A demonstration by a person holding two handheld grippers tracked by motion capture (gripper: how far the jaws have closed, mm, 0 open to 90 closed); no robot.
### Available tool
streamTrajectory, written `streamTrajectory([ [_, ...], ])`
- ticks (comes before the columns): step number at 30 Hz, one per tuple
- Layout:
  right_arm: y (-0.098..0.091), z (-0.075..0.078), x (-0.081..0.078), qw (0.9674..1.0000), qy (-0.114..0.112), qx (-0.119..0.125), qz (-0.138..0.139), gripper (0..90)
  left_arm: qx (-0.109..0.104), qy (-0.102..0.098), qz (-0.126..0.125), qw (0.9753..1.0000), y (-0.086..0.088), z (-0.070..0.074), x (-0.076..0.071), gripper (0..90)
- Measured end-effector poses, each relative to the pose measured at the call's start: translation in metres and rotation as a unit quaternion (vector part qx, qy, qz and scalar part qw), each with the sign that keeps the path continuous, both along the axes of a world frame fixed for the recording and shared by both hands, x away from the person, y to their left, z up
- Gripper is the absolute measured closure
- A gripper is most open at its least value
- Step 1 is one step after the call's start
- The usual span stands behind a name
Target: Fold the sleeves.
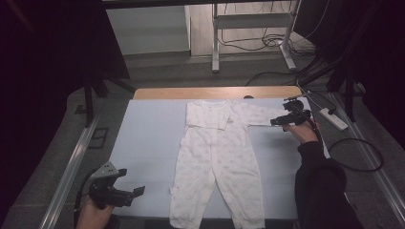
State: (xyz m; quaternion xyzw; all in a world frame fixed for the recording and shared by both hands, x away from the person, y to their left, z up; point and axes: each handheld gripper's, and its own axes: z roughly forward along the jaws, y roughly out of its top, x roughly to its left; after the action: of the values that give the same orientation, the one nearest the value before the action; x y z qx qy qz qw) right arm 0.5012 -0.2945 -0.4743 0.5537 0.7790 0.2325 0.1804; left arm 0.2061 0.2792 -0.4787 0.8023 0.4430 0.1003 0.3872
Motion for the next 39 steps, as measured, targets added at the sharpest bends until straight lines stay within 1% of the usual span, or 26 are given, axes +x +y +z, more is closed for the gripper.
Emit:
streamTrajectory([
  [2,-0.001,-0.001,0.005,0.9999,0.005,-0.011,-0.005,0.0,-0.001,0.001,0.0,1.0,0.0,0.0,0.0,0.6],
  [8,-0.009,-0.003,0.018,0.9994,0.013,-0.017,-0.027,0.0,-0.001,0.001,-0.001,1.0,0.0,0.0,0.0,0.5],
  [11,-0.013,-0.004,0.023,0.9991,0.012,-0.021,-0.034,0.0,-0.002,0.001,-0.001,1.0,0.0,0.0,0.0,0.5],
  [14,-0.016,-0.005,0.028,0.9987,0.016,-0.024,-0.041,0.0,-0.002,0.002,-0.002,1.0,0.0,0.0,0.0,0.5],
  [16,-0.019,-0.006,0.031,0.9985,0.019,-0.021,-0.048,0.0,-0.003,0.001,-0.002,1.0,0.0,0.0,0.0,0.5],
  [20,-0.022,-0.008,0.038,0.9982,0.021,-0.027,-0.05,0.0,-0.002,0.001,-0.003,1.0,0.0,0.0,0.0,0.6],
  [23,-0.026,-0.011,0.041,0.9977,0.02,-0.031,-0.057,0.0,-0.001,0.002,-0.003,1.0,-0.001,0.0,0.0,0.6],
  [25,-0.027,-0.015,0.042,0.9971,0.027,-0.035,-0.062,0.0,-0.001,0.002,-0.005,1.0,-0.001,0.0,0.0,0.6],
  [28,-0.029,-0.021,0.043,0.996,0.036,-0.05,-0.065,0.0,0.001,0.0,-0.007,1.0,-0.001,0.0,0.0,0.6],
  [31,-0.03,-0.024,0.043,0.9954,0.043,-0.05,-0.069,0.6,0.0,0.0,-0.008,1.0,-0.001,0.0,0.0,0.6],
  [34,-0.029,-0.028,0.044,0.9947,0.052,-0.056,-0.069,1.0,0.0,0.0,-0.009,1.0,-0.001,0.0,0.0,0.6],
  [37,-0.032,-0.03,0.045,0.9948,0.056,-0.04,-0.075,2.3,0.0,0.0,-0.009,1.0,-0.001,0.0,0.0,0.6],
  [39,-0.034,-0.03,0.044,0.9945,0.064,-0.023,-0.08,3.4,0.0,0.0,-0.009,1.0,-0.001,0.0,0.0,0.6],
])
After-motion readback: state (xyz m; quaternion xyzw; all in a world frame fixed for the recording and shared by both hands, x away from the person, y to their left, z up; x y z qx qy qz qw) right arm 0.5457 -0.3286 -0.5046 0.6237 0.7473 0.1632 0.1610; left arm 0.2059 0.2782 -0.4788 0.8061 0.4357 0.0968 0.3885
